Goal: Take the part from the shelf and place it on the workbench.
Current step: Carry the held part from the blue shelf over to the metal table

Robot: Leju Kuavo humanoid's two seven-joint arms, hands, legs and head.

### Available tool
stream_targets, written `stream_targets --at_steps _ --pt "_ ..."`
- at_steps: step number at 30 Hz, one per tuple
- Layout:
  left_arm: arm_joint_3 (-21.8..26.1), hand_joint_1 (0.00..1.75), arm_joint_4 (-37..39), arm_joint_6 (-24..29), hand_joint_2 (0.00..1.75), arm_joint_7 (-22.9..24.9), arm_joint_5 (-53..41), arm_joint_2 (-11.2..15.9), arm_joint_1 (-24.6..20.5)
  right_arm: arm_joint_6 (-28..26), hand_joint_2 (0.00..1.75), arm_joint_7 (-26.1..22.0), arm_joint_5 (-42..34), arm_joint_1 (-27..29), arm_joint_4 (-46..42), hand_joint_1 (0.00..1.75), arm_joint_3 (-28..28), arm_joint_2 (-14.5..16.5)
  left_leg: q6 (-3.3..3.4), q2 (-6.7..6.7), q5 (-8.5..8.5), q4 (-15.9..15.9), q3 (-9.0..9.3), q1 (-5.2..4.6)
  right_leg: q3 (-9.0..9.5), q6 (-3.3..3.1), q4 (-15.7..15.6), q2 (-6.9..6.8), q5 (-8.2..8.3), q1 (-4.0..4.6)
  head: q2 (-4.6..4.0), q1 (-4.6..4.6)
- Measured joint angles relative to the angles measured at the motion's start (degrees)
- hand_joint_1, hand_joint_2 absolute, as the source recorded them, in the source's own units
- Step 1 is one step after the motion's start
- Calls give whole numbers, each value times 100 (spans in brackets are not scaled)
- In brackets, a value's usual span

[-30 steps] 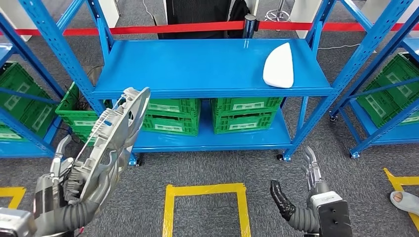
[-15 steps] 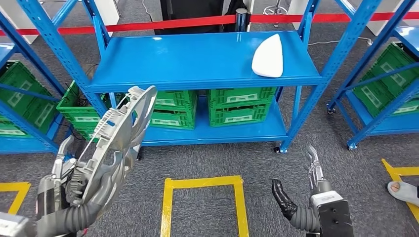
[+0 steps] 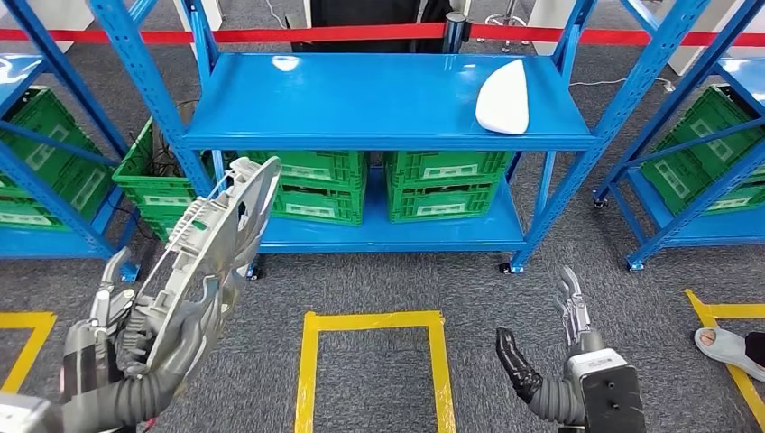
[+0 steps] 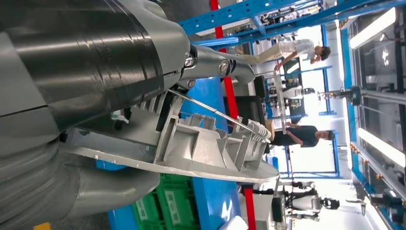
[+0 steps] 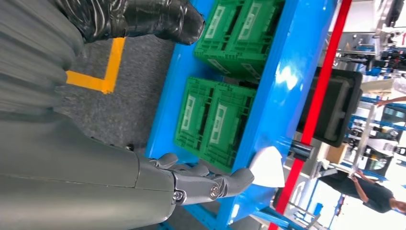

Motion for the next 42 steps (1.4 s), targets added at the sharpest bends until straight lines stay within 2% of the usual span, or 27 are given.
stream_targets --at_steps 1,2,3,6,7,9,11,13,15,16,17,18,21,23,25,27,28,30,31,32,33,34,36,37,38,40,42 --pt "-2 175 -4 -2 175 11 -11 2 0 -5 175 7 -4 2 1 0 1 -2 7 0 32 16 -58 -12 -69 3 262 0 -100 1 0 29" --pt "-3 175 -8 -3 175 20 -20 3 0 -9 175 10 -6 3 1 0 1 -3 10 0 60 35 -114 -25 -43 -5 327 0 -102 5 0 51" --pt "-5 175 -12 -5 175 25 -25 4 0 -11 175 11 -7 3 1 0 2 -3 11 0 83 57 -164 -39 100 -26 155 0 -7 12 0 72" --pt "-13 175 -34 -13 175 34 -33 5 0 -14 175 11 -7 -6 -1 0 2 -4 -6 -1 136 127 -273 -74 800 -158 -1017 -9 344 60 0 123" --pt "-15 175 -44 -15 175 36 -41 6 -1 -17 175 11 -4 -9 -3 0 3 -4 -27 3 155 142 -302 -78 918 -194 -1256 -13 380 80 0 128" --pt "-24 175 -64 -19 175 35 -83 8 -3 -28 175 14 4 -5 -8 0 4 -10 -89 15 200 149 -340 -74 929 -237 -1373 -16 404 111 0 131" --pt "-46 175 -99 -18 175 39 -144 12 -3 -36 175 19 12 -2 -13 0 5 -17 -149 13 186 180 -379 -64 935 -282 -1440 -25 487 85 0 136" --pt "-69 175 -145 -9 175 48 -185 23 -4 -37 175 21 14 -7 -15 0 8 -19 -197 -5 -89 512 -532 -53 956 -327 -1505 -38 580 45 0 86" --pt "-85 175 -169 3 175 58 -196 37 -4 -40 175 24 13 -4 -15 0 9 -20 -242 -16 -515 1223 -798 -20 898 -352 -1496 -41 641 42 0 21" --pt "-90 175 -172 10 175 63 -196 45 -3 -43 175 25 11 0 -15 0 9 -20 -261 -15 -645 1535 -900 -2 852 -348 -1480 -40 665 41 0 1" --pt "-94 175 -172 18 175 68 -197 52 -2 -45 175 26 10 3 -15 0 10 -21 -276 -14 -671 1676 -920 13 808 -340 -1459 -39 682 36 0 -17" --pt "-97 175 -172 27 175 73 -197 59 -1 -48 175 25 6 3 -15 0 10 -21 -284 -14 -595 1592 -834 26 768 -331 -1432 -36 694 28 0 -33" --pt "-101 175 -181 55 175 81 -202 73 4 -51 175 14 -10 2 -15 0 10 -21 -279 -19 -216 515 -199 46 673 -273 -1320 -26 701 14 0 -89" --pt "-103 175 -211 74 175 83 -207 83 22 -51 175 6 -26 0 -15 0 11 -23 -236 -30 -166 162 -10 29 615 -194 -1267 -20 720 21 0 -96" --pt "-104 175 -246 93 175 82 -214 89 49 -51 175 2 -42 -1 -15 0 12 -27 -164 -35 -122 164 -19 9 574 -108 -1267 -17 767 12 0 -78" --pt "-103 175 -268 108 175 83 -223 90 63 -51 175 -2 -54 -1 -15 0 13 -35 -84 -29 -48 137 -48 21 475 -40 -1153 -13 669 -4 0 -51" --pt "-103 175 -279 114 175 86 -231 90 68 -51 175 -9 -66 -1 -15 0 13 -41 -44 -25 -10 122 -75 30 376 -16 -940 -11 508 -8 0 -17" --pt "-103 175 -297 130 175 101 -249 92 78 -49 175 -29 -111 -2 -13 0 13 -49 0 -21 47 127 -159 20 107 12 -233 -10 74 -12 0 67" --pt "-103 175 -302 138 175 110 -259 93 85 -46 175 -40 -137 -4 -9 0 14 -51 11 -21 75 138 -212 9 -8 16 116 -10 -88 -12 0 100" --pt "-103 175 -303 148 175 119 -270 95 91 -44 175 -49 -161 -8 -3 0 15 -53 14 -21 102 151 -264 -3 -47 11 305 -10 -152 -9 0 122" --pt "-103 175 -303 156 175 125 -280 96 97 -42 175 -57 -183 -15 4 0 19 -54 14 -22 127 164 -313 -15 21 -3 274 -10 -114 -5 0 140" --pt "-104 175 -307 164 175 128 -289 97 103 -40 175 -62 -200 -26 10 0 25 -55 12 -23 151 177 -353 -26 200 -31 22 -10 9 3 0 157" --pt "-107 175 -326 182 175 130 -300 99 121 -40 175 -65 -222 -62 17 0 43 -58 -4 -24 197 190 -405 -50 698 -121 -813 -14 261 37 0 179" --pt "-109 175 -338 193 175 129 -303 101 133 -40 175 -67 -226 -82 17 0 51 -60 -24 -20 221 193 -423 -57 863 -161 -1129 -20 329 59 0 175" --pt "-110 175 -347 205 175 128 -305 102 143 -42 175 -69 -227 -97 17 0 57 -66 -49 -15 245 194 -437 -55 942 -193 -1310 -24 351 81 0 170" --pt "-112 175 -358 219 175 126 -308 108 158 -44 175 -69 -227 -108 16 0 64 -79 -117 -3 291 183 -452 -38 926 -238 -1379 -28 393 106 0 162" --pt "-114 175 -377 221 175 125 -309 123 170 -44 175 -67 -227 -119 17 0 79 -86 -176 -5 224 254 -507 -27 960 -294 -1442 -44 481 83 0 155"
